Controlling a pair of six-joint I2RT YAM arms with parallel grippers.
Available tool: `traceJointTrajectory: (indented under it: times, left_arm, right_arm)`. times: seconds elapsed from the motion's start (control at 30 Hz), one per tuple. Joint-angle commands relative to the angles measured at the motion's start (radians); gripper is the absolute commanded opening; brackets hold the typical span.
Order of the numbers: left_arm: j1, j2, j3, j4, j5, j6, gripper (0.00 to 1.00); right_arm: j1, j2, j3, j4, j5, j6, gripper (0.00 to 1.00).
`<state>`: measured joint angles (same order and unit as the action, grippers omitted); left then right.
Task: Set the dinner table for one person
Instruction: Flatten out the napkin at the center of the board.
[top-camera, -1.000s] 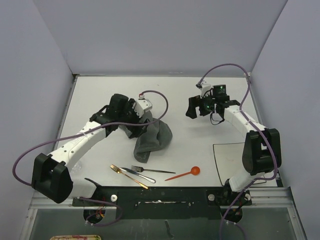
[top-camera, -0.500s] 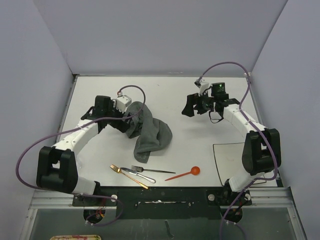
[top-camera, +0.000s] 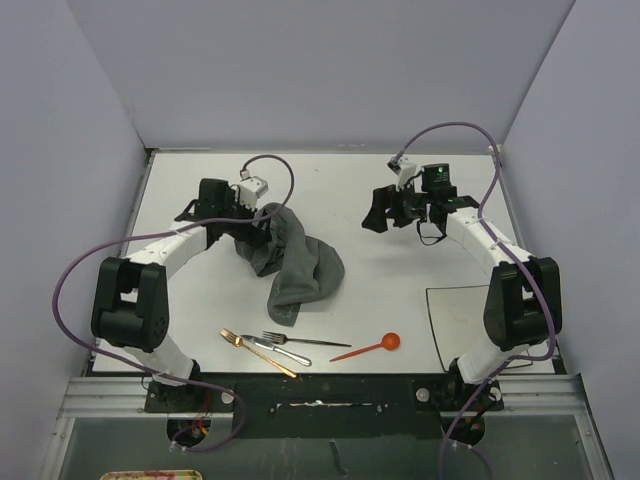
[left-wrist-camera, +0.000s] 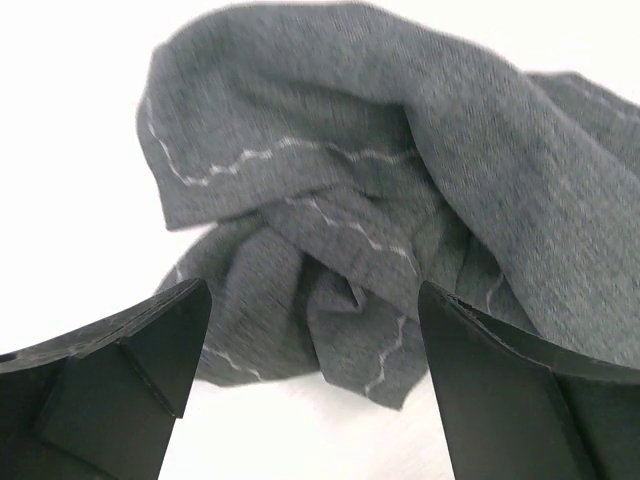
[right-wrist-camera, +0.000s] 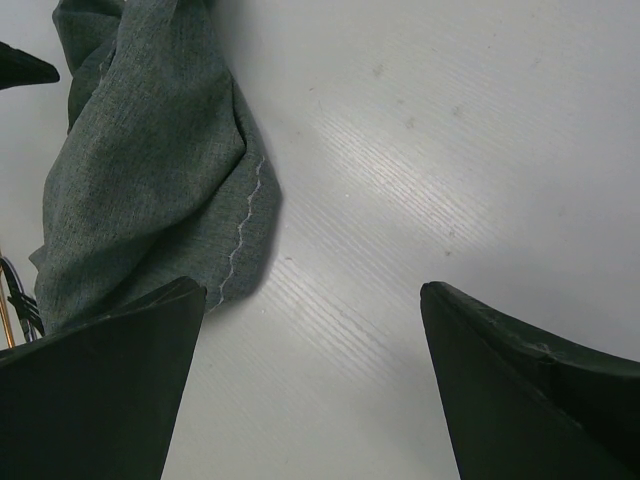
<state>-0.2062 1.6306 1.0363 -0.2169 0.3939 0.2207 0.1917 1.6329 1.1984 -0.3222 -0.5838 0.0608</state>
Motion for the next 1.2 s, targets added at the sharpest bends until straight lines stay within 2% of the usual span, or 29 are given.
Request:
traceJointTrajectory:
  times: [0.0, 0.17, 0.5, 0.7, 1.17]
  left_arm:
    - [0.005, 0.048, 0.085, 0.136, -0.012, -0.019, 0.84]
    - [0.006, 0.155, 0.189, 0.063, -0.003, -0.004, 0.84]
    - [0.016, 0.294, 0.315, 0.02, -0.03, 0.055, 0.81]
    - [0.021, 0.333, 0.335, 0.023, -0.025, 0.071, 0.71]
    - [0.019, 0.415, 0.362, -0.02, -0.054, 0.127, 0.63]
  right_arm:
    - [0.005, -0.002, 0.013, 0.042, -0.004, -0.013, 0.93]
    - [0.005, 0.0, 0.015, 0.037, -0.005, -0.012, 0.93]
    - [-0.003, -0.023, -0.003, 0.029, -0.002, -0.02, 0.93]
    - [-0.012, -0.029, -0.008, 0.03, -0.013, -0.015, 0.92]
    - [-0.03, -0.026, -0.006, 0.017, -0.042, -0.001, 0.91]
